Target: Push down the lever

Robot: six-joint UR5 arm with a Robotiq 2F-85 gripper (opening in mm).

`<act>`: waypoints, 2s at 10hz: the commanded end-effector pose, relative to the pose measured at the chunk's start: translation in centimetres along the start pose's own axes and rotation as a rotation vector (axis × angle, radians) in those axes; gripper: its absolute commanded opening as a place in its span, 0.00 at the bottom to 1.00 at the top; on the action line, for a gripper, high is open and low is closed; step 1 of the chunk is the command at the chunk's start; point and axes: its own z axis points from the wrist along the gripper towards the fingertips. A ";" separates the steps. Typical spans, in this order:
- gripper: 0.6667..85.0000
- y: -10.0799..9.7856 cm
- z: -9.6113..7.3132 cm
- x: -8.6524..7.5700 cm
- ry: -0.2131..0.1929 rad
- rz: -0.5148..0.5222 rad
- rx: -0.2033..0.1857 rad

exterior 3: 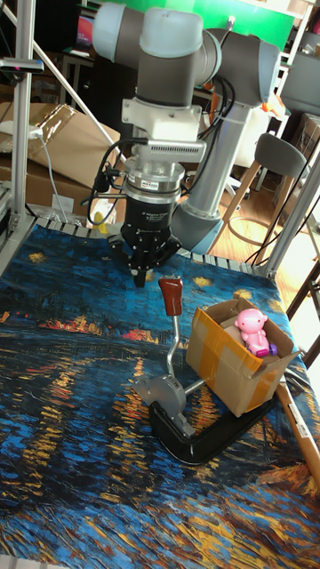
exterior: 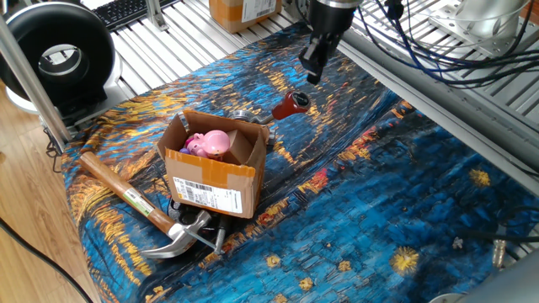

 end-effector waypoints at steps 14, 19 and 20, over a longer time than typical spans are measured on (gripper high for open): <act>0.12 2.2 5.1 2.1 -0.114 -0.280 -0.006; 0.16 2.5 5.6 4.1 -0.168 -0.402 -0.045; 0.16 2.8 5.6 3.7 -0.183 -0.395 -0.053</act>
